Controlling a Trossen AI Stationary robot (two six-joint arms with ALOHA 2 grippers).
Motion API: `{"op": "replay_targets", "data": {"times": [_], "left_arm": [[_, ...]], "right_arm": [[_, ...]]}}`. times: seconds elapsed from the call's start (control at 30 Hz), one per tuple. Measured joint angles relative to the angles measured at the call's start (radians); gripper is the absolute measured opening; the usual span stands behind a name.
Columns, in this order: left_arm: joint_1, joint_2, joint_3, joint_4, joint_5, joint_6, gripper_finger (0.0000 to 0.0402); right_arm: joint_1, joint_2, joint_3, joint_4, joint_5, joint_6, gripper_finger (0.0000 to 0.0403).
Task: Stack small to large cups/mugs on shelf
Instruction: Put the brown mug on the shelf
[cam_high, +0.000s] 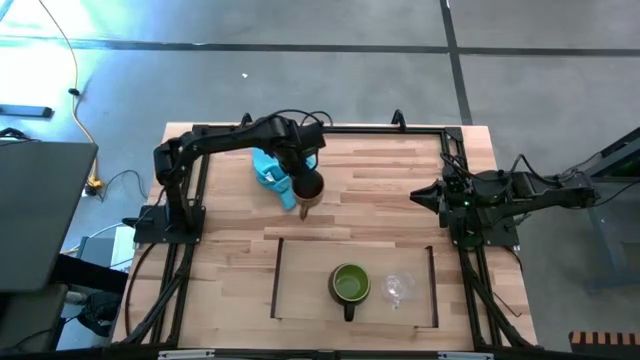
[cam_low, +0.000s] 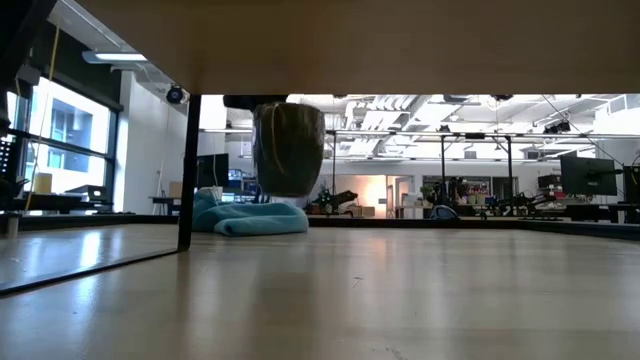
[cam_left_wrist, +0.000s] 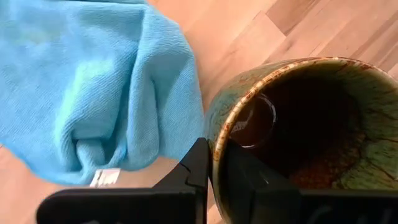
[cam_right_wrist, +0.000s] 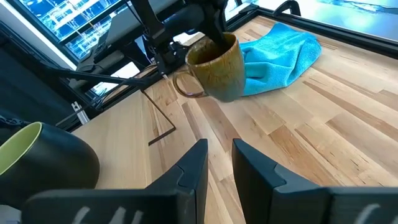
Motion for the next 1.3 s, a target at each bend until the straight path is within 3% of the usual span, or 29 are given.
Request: {"op": "replay_targets", "data": {"times": [0.67, 0.97, 1.3], "left_arm": [[0.008, -0.195, 0.0, -0.096, 0.008, -0.124, 0.0015], [-0.032, -0.227, 0.004, -0.132, 0.011, -0.165, 0.0015], [-0.076, -0.228, 0.203, -0.233, 0.001, -0.187, 0.0015]], "right_arm": [[0.0, 0.0, 0.0, 0.0, -0.001, 0.0, 0.0064], [0.0, 0.0, 0.0, 0.0, -0.001, 0.0, 0.0064], [0.0, 0.0, 0.0, 0.0, -0.001, 0.0, 0.0064]]}}
